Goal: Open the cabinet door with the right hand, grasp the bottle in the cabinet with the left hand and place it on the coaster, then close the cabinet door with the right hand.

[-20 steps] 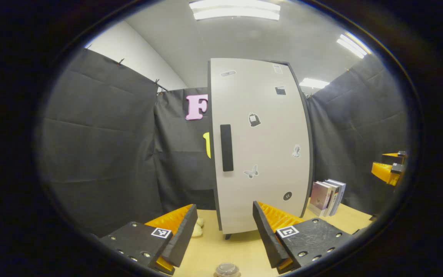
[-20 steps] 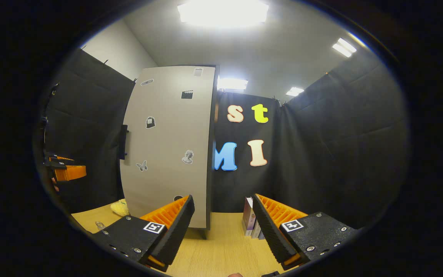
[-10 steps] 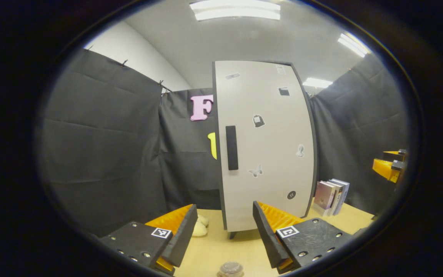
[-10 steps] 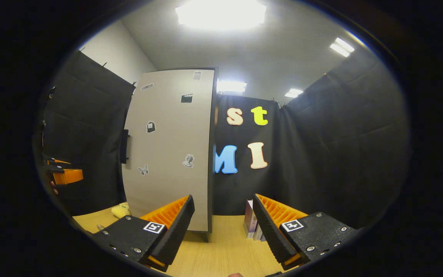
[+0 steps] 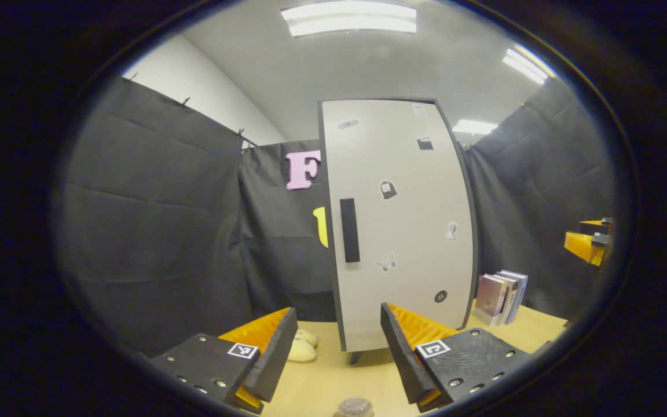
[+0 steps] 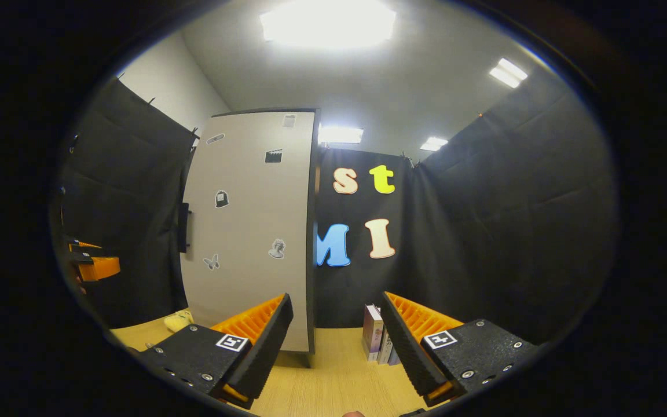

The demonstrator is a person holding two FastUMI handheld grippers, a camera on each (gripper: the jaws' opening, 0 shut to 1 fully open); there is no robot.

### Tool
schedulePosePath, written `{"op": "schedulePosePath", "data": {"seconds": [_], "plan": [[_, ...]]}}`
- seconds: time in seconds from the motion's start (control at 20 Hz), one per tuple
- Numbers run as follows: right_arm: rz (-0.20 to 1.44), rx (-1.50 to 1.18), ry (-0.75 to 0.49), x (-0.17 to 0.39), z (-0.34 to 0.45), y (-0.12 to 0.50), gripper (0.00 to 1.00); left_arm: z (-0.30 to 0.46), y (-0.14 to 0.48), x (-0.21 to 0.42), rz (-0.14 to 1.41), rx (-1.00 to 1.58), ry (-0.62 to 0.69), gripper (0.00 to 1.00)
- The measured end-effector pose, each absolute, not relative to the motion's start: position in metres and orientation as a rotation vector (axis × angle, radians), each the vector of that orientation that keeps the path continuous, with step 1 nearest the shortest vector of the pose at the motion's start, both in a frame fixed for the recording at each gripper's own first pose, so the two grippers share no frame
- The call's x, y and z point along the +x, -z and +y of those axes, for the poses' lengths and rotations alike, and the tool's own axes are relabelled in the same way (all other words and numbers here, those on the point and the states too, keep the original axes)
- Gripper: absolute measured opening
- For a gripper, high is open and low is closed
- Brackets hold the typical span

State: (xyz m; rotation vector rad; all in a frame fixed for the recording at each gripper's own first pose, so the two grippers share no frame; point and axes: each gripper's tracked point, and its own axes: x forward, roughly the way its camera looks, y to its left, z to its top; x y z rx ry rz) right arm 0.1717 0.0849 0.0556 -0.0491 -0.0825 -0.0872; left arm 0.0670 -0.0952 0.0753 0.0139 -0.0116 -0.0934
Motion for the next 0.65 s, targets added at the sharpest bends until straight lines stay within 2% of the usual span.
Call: {"op": "schedulePosePath", "data": {"seconds": [0.05, 0.1, 0.2, 0.3, 0.35, 0.4, 0.65], "plan": [[-0.085, -0.046, 0.089, 0.1703, 0.0851, -0.0556, 0.94, -0.0955, -0.0756, 0.0676, -0.013, 0.012, 0.094, 0.83], [-0.087, -0.043, 0.092, 0.1700, 0.0852, -0.0555, 0.94, -0.0956, -0.0763, 0.0685, -0.013, 0.012, 0.093, 0.79], [-0.083, -0.033, 0.094, 0.1711, 0.0860, -0.0532, 0.94, -0.0950, -0.0779, 0.0680, -0.014, 0.016, 0.091, 0.88], [-0.079, -0.022, 0.092, 0.1718, 0.0880, -0.0520, 0.94, -0.0950, -0.0775, 0.0676, -0.016, 0.019, 0.091, 0.88], [-0.080, -0.020, 0.093, 0.1722, 0.0877, -0.0520, 0.94, -0.0951, -0.0777, 0.0677, -0.016, 0.020, 0.091, 0.79], [-0.080, -0.022, 0.094, 0.1716, 0.0878, -0.0527, 0.94, -0.0949, -0.0770, 0.0677, -0.013, 0.020, 0.092, 0.88], [-0.073, -0.026, 0.089, 0.1721, 0.0930, -0.0503, 0.94, -0.0903, -0.0748, 0.0690, -0.006, 0.007, 0.082, 0.88]]}}
